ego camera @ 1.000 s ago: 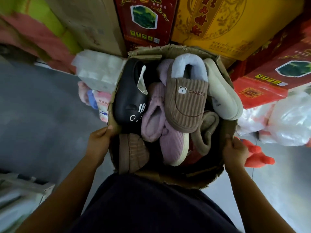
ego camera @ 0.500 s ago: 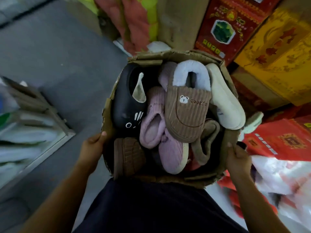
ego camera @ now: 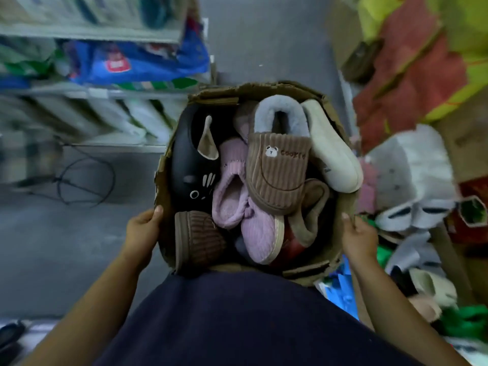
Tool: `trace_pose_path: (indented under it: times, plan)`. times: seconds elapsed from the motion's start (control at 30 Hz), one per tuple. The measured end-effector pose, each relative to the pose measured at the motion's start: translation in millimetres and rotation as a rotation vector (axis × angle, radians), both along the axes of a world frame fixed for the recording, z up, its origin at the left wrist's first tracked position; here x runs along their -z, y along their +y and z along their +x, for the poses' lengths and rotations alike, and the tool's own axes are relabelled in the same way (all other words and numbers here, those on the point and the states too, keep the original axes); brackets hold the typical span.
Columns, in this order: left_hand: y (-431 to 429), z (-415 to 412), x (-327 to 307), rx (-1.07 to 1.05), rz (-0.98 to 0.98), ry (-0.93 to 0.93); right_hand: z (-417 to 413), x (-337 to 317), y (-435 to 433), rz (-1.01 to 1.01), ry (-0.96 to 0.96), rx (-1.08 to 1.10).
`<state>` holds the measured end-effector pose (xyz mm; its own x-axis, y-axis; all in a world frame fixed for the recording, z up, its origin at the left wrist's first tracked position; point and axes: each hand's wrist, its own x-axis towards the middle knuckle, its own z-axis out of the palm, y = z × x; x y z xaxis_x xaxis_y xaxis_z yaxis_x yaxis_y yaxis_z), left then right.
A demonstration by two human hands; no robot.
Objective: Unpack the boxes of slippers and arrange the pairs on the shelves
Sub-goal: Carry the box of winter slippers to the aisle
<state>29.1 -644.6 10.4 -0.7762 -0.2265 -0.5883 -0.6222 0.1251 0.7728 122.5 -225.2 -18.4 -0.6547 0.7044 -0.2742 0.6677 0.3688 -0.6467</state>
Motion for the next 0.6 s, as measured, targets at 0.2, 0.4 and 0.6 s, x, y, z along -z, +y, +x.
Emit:
trace_pose_path:
  times: [0.2,0.4,0.6]
  plan:
    - [-112,-11,8,-0.211,-0.016,0.008,-109,1,-99,-0.004,-0.024,-0.197]
    - [-189,-7,18,-0.444,0.026,0.013,-200,-10,-194,-0.033,-0.025,-0.410]
    - [-237,0,21,-0.722,-0.011,-0.013,-296,-1,-276,-0.059,-0.065,-0.671]
